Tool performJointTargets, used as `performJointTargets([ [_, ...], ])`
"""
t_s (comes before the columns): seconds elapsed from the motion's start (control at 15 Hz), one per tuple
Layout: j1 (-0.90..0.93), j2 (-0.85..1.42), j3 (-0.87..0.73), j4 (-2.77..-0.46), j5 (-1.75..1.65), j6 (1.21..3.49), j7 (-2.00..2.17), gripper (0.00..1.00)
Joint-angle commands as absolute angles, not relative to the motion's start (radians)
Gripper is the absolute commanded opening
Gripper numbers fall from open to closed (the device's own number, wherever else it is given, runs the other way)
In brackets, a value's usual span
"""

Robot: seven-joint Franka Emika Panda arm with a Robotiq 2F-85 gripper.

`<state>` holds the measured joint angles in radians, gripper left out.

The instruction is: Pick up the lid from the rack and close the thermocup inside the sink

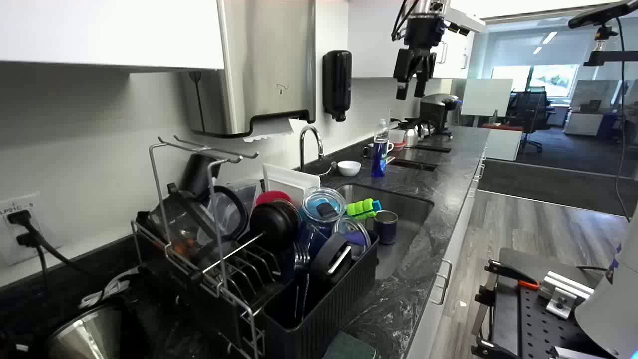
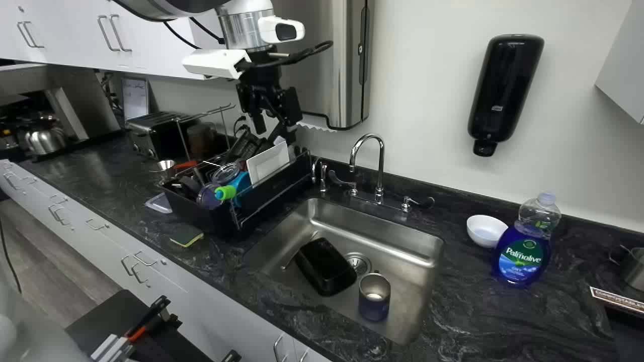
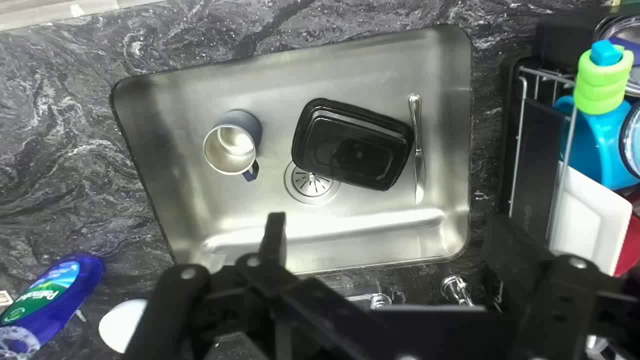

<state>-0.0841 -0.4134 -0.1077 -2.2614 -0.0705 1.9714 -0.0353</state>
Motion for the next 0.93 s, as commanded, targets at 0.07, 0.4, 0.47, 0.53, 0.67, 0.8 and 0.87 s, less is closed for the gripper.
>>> performJointTargets([
  [0.07, -0.089, -0.413, -0.104, -2.26, -0.068, 1.97, -0.037, 1.0],
  [0.4, -0.089, -0.412, -0.104, -2.26, -0.068, 1.97, -0.037, 1.0],
  [0.47, -0.089, -0.412, -0.104, -2.26, -0.068, 1.97, -0.037, 1.0],
  [0.53, -0.089, -0.413, -0.104, -2.26, -0.068, 1.97, -0.037, 1.0],
  [0.67, -0.083, -0.409, -0.101, -2.266, -0.065, 1.983, -0.039, 1.0],
  [0.8, -0.07, -0.409, -0.091, -2.278, -0.054, 1.997, -0.038, 1.0],
  [0.87, -0.059, -0.41, -0.083, -2.286, -0.045, 2.008, -0.033, 1.0],
])
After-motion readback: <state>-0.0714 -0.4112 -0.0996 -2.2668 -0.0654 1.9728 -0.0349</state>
